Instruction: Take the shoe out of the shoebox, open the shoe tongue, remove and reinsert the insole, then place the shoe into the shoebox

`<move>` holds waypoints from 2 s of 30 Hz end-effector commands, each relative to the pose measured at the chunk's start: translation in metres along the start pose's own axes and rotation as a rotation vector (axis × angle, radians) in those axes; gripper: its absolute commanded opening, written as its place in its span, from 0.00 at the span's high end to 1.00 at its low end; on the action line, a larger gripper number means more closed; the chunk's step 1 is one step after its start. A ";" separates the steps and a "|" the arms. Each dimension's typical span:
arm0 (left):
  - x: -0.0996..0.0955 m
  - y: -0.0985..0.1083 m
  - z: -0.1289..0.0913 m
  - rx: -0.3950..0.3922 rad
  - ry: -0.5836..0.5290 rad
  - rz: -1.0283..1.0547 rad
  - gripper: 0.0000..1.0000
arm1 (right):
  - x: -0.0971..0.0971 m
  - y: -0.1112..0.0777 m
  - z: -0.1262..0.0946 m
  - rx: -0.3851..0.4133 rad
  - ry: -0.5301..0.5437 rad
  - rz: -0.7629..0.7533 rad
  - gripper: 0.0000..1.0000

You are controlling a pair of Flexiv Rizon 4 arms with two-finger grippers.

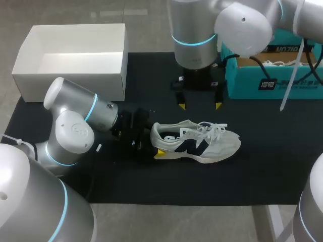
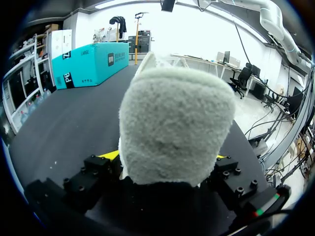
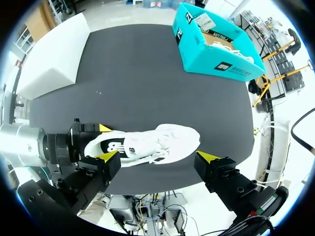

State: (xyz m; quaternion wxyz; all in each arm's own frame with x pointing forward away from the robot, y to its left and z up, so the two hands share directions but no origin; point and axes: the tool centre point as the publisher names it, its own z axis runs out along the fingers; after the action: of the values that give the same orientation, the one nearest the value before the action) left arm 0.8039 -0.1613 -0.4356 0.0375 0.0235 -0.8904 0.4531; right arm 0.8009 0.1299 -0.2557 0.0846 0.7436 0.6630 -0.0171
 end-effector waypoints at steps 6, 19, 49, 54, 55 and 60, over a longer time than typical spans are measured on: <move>-0.002 0.003 0.000 -0.004 0.002 0.000 1.00 | 0.037 -0.014 0.037 0.101 -0.071 0.072 0.00; -0.002 0.003 0.000 -0.004 0.002 0.000 1.00 | 0.053 -0.023 0.073 0.130 -0.163 0.046 0.00; -0.002 0.003 0.000 -0.004 0.002 0.000 1.00 | 0.002 -0.027 0.080 0.179 -0.273 0.109 0.00; -0.002 0.003 0.000 -0.004 0.002 0.000 1.00 | -0.005 -0.021 0.071 0.159 -0.274 0.120 0.00; -0.002 0.003 0.000 -0.004 0.002 0.000 1.00 | -0.006 -0.020 0.070 0.154 -0.274 0.121 0.00; -0.002 0.003 0.000 -0.004 0.002 0.000 1.00 | -0.007 -0.015 0.061 0.127 -0.263 0.132 0.25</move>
State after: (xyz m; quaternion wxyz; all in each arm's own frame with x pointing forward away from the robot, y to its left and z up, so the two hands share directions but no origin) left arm 0.8040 -0.1614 -0.4355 0.0375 0.0235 -0.8904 0.4531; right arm 0.7933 0.1203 -0.3235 0.1242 0.7798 0.5923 -0.1600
